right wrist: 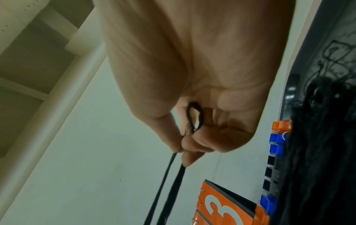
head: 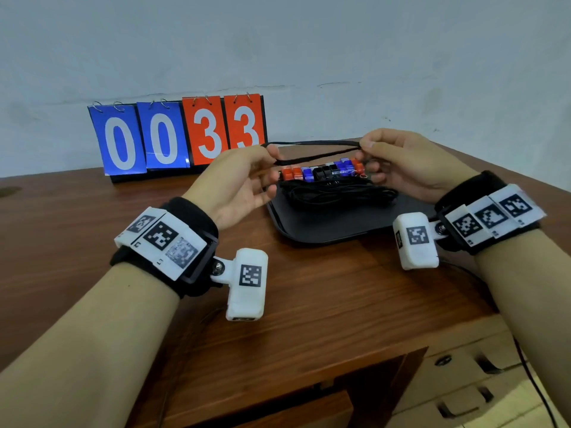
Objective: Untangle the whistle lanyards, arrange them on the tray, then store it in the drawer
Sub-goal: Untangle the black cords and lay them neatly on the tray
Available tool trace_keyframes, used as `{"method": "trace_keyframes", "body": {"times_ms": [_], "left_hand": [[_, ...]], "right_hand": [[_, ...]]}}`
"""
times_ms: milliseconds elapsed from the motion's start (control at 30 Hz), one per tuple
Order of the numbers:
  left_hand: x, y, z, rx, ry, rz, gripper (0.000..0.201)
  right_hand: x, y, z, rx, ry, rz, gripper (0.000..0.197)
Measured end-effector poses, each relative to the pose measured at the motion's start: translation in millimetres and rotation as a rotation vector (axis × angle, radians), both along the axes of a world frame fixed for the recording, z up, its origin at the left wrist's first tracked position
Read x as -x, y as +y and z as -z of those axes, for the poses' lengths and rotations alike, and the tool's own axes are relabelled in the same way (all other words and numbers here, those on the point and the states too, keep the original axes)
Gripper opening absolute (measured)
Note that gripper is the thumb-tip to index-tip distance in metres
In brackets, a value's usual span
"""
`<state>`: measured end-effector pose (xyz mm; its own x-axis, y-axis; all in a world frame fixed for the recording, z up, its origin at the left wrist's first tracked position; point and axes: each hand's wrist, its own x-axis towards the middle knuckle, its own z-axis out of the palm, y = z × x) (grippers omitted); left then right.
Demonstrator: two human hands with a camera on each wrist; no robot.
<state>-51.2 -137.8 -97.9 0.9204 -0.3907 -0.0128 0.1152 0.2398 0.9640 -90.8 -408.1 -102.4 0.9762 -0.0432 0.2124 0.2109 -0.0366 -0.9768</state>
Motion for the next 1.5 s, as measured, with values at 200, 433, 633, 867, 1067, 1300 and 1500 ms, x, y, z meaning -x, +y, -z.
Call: {"method": "trace_keyframes", "body": {"times_ms": [200,433,633,867,1067,1300,1500], "left_hand": [[0,-3,2,-0.109,0.030,-0.048,0.018],[-2,-4,5,-0.231,0.017,-0.022,0.029],[-5,-5,10,-0.243,0.028,0.001,0.023],[-10,-3,12,-0.257,0.080,0.019,0.027],[-10,-2,14,-0.257,0.107,0.066,0.034],[-10,-3,18,-0.290,0.103,0.100,0.039],[-8,-6,19,-0.292,0.076,0.124,0.037]], "right_hand": [[0,-5,3,0.103,0.024,0.137,0.008],[0,-11,2,0.094,0.059,0.243,0.004],[-4,-15,5,0.078,0.107,0.271,0.011],[-7,-20,10,0.042,0.170,0.277,0.012],[-6,-21,9,0.102,0.278,0.334,0.011],[-8,-20,11,0.109,0.326,0.335,0.010],[-10,-25,11,0.111,0.373,0.331,0.011]]}}
